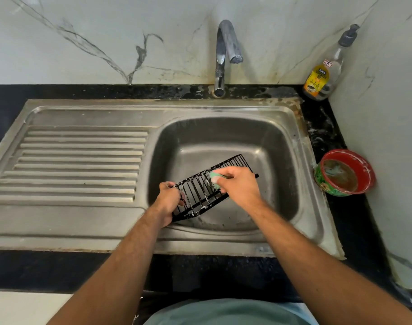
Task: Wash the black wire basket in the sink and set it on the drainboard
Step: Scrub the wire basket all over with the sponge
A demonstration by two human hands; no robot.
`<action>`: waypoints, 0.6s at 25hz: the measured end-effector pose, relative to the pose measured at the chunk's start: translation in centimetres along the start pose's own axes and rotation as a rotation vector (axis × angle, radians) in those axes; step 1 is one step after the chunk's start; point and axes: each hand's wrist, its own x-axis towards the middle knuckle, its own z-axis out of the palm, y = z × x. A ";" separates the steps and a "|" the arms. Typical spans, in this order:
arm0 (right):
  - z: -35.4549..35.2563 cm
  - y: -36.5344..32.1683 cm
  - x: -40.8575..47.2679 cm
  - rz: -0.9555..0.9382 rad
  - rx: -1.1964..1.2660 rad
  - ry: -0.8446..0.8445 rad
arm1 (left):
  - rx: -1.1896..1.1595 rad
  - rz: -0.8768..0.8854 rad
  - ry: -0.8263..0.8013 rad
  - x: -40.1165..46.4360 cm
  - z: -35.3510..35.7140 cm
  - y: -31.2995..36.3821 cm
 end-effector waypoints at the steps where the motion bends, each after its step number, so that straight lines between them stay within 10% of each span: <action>1: 0.2 -0.2 0.1 -0.006 -0.014 0.006 | 0.015 0.009 -0.018 0.0 -0.1 0.0; 15: -1.0 -1.0 -0.4 -0.068 -0.315 0.048 | 0.040 -0.004 0.004 0.4 -0.2 -0.2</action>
